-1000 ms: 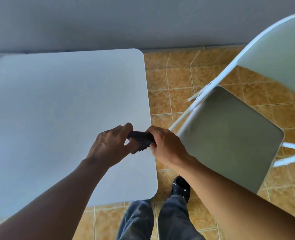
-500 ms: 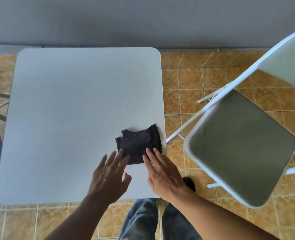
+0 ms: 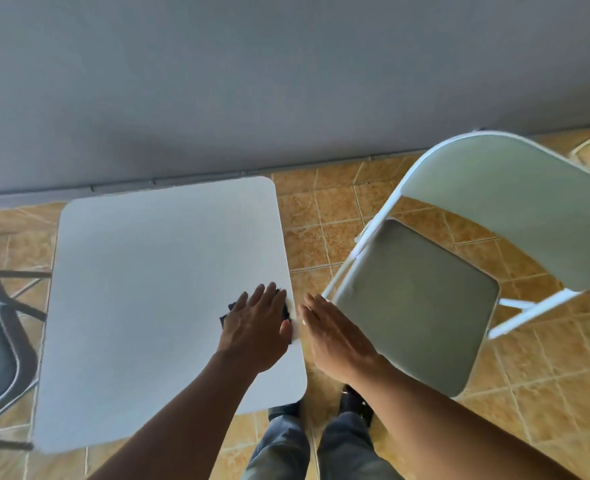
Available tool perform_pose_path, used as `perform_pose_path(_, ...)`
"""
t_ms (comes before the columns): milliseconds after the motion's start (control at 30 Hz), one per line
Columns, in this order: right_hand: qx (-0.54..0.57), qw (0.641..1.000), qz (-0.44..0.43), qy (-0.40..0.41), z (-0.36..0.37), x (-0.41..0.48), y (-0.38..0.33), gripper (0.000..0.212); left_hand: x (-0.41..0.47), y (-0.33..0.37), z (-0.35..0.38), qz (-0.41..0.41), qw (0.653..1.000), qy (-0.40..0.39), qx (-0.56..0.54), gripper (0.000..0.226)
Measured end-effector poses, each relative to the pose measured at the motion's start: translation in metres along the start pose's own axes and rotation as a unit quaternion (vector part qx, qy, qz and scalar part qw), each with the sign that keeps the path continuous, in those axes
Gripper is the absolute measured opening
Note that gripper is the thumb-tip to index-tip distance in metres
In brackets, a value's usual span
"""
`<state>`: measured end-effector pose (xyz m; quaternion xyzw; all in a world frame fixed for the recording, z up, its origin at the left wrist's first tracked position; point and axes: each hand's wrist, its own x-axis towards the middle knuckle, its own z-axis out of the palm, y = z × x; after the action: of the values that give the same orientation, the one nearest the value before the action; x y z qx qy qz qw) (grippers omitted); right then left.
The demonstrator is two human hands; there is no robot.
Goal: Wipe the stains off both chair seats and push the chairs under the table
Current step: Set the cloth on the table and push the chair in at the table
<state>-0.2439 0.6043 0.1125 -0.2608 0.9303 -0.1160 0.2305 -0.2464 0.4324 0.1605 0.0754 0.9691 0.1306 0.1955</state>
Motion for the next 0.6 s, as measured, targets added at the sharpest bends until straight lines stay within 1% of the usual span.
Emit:
perform_pose_path(33, 0.004, 1.000, 0.012, -0.009, -0.016, -0.007, 0.001, 0.063, -0.002, 0.010, -0.012, 0.001, 1.000, -0.014, 0.011, 0.056)
perform_pose_path(100, 0.025, 0.998, 0.049, 0.002, -0.053, -0.026, 0.004, 0.065, -0.006, 0.035, -0.036, 0.012, 0.999, -0.029, 0.040, 0.055)
perform_pose_path(167, 0.051, 0.994, 0.087, 0.034, -0.080, -0.047, 0.008, 0.069, -0.011, 0.060, -0.053, 0.021, 0.998, -0.025, 0.051, 0.053)
perform_pose_path(233, 0.070, 0.989, 0.119, 0.048, -0.101, -0.067, 0.014, 0.074, -0.016, 0.085, -0.065, 0.027, 0.998, -0.012, 0.052, 0.052)
perform_pose_path(300, 0.069, 0.987, 0.133, 0.056, -0.119, -0.091, 0.029, 0.077, -0.020, 0.118, -0.074, 0.040, 0.998, -0.006, 0.055, 0.052)
perform_pose_path(400, 0.075, 0.983, 0.150, 0.074, -0.139, -0.123, 0.062, 0.069, -0.022, 0.171, -0.080, 0.051, 0.997, -0.007, 0.065, 0.053)
perform_pose_path(467, 0.086, 0.978, 0.164, 0.092, -0.150, -0.151, 0.088, 0.069, -0.022, 0.209, -0.082, 0.056, 0.996, -0.001, 0.075, 0.052)
perform_pose_path(533, 0.102, 0.972, 0.173, 0.121, -0.160, -0.182, 0.111, 0.070, -0.023, 0.247, -0.082, 0.053, 0.995, 0.014, 0.085, 0.051)
perform_pose_path(600, 0.120, 0.966, 0.176, 0.147, -0.171, -0.221, 0.137, 0.068, -0.026, 0.291, -0.077, 0.037, 0.996, 0.011, 0.080, 0.052)
